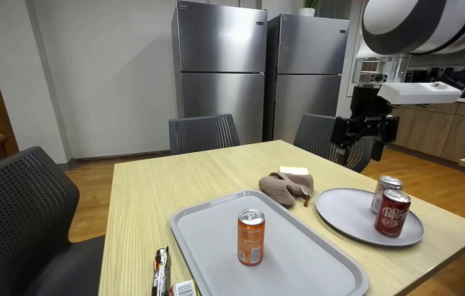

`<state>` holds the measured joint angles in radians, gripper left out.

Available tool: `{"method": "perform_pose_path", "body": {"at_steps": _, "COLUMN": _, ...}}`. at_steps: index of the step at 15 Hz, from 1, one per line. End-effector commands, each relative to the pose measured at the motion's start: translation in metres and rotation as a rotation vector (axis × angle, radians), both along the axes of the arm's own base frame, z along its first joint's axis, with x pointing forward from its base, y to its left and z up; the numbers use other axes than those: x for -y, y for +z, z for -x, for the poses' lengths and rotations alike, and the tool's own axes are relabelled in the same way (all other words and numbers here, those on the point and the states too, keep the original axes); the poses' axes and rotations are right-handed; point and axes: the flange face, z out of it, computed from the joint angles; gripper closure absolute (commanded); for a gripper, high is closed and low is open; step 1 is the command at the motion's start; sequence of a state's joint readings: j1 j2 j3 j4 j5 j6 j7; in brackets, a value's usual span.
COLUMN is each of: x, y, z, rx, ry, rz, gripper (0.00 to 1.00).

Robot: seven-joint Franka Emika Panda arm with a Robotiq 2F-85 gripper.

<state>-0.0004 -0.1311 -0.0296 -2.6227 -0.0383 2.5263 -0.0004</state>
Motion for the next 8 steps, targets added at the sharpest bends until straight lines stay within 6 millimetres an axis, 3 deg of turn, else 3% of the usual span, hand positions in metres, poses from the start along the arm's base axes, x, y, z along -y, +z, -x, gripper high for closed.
{"method": "perform_pose_path", "body": {"at_steps": 1, "x": 0.026, "y": 0.008, "z": 0.016, "rx": -0.022, "ry": -0.09, "rz": 0.02, "gripper": 0.0}}
{"method": "perform_pose_path", "body": {"at_steps": 8, "x": 0.07, "y": -0.019, "z": 0.027, "rx": -0.021, "ry": -0.253, "rz": 0.049, "gripper": 0.0}}
